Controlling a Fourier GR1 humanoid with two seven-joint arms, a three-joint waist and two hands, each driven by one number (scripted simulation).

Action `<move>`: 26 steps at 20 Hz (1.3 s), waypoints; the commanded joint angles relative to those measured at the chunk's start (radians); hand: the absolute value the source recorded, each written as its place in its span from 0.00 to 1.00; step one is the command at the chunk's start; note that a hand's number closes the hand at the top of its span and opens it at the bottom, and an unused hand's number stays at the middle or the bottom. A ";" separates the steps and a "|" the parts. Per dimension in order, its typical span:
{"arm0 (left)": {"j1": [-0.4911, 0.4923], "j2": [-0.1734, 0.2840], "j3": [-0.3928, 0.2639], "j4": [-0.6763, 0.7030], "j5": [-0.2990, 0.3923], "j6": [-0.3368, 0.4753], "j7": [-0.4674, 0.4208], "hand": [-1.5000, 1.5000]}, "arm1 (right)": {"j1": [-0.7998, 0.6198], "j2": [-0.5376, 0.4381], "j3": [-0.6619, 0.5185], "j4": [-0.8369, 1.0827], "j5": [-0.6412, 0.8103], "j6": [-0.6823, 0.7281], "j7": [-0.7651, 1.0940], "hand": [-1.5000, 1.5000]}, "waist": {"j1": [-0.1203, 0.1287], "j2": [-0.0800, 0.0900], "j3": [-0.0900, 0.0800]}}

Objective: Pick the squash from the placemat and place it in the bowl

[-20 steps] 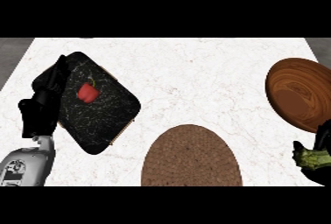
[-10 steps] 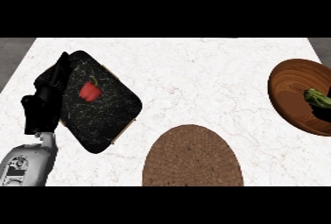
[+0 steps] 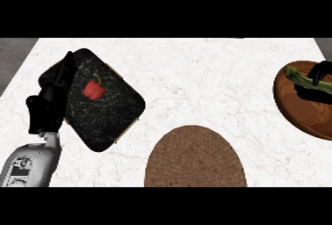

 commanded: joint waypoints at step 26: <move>-0.010 0.002 0.048 0.024 0.009 -0.010 -0.011 0.50 | -0.082 -0.309 -0.255 0.606 -0.243 0.686 -0.474 0.00 | -0.031 0.000 0.003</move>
